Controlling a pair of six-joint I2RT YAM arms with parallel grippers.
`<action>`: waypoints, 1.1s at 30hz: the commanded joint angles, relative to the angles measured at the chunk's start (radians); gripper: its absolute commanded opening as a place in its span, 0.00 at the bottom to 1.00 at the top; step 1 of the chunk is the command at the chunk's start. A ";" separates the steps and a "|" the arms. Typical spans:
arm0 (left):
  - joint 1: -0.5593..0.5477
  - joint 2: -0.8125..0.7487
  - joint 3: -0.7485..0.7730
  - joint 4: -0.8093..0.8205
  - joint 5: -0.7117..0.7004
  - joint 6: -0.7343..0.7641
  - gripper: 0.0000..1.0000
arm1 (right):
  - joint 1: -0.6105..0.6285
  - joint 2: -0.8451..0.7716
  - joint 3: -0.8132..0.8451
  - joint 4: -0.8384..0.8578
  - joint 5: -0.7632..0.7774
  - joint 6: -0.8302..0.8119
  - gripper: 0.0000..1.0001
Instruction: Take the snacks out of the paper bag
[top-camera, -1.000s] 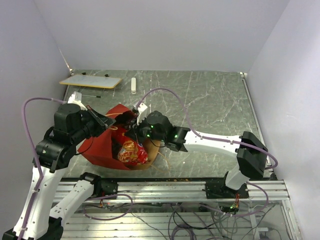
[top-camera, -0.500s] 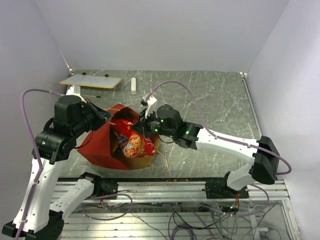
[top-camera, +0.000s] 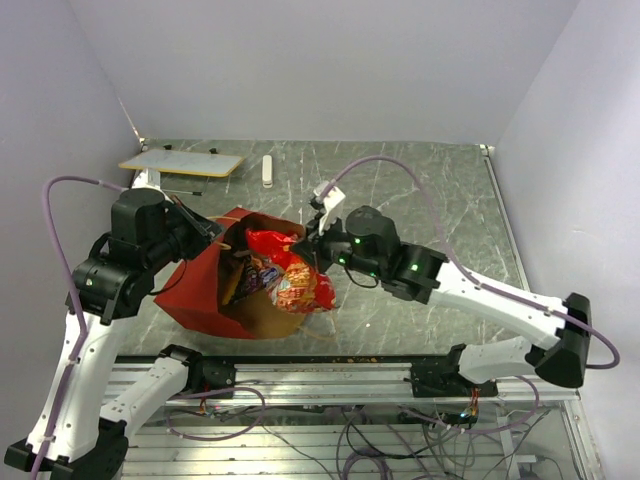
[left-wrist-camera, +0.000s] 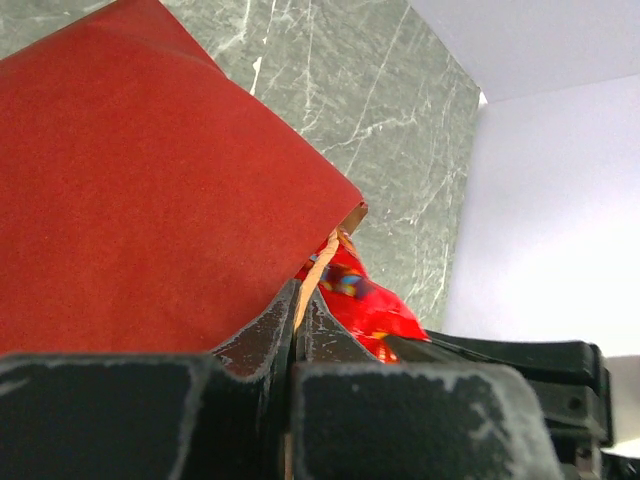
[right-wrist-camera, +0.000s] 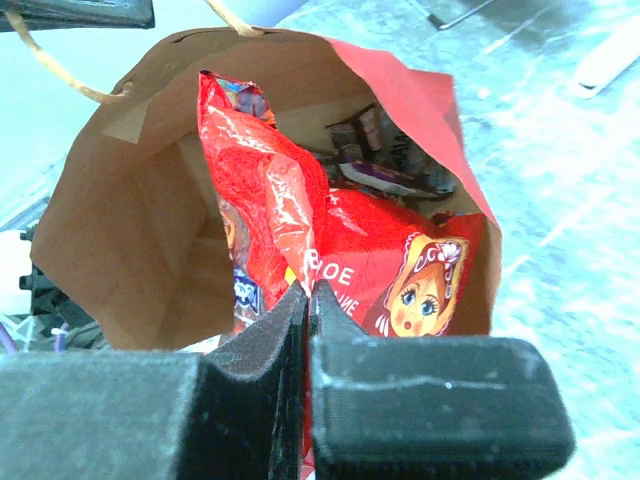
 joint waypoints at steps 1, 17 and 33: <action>-0.005 0.004 0.048 -0.001 -0.045 0.001 0.07 | -0.007 -0.122 0.057 0.009 0.135 -0.102 0.00; -0.005 0.007 0.046 -0.018 -0.023 0.012 0.07 | -0.087 -0.107 0.252 0.009 0.688 -0.347 0.00; -0.005 0.101 0.082 -0.023 0.089 0.171 0.07 | -0.604 0.119 0.196 -0.106 0.587 0.079 0.00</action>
